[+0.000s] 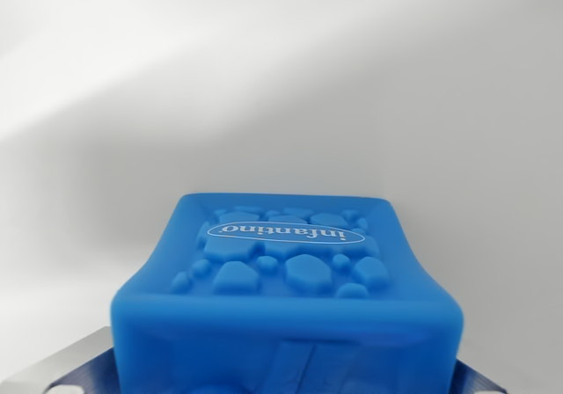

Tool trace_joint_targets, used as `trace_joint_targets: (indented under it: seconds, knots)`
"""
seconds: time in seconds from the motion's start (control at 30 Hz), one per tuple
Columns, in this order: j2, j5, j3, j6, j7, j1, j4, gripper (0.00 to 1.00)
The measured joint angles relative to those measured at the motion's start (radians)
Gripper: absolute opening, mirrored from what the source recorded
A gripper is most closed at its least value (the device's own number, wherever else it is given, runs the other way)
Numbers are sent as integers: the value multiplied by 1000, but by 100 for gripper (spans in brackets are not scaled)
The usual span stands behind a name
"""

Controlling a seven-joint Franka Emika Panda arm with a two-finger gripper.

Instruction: Stack cube

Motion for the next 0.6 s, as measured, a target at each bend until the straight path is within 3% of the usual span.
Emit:
trace_joint_targets:
  seconds: [0.6]
  knots:
    - [-55, -1, -10, -38, 1, 9, -14, 0]
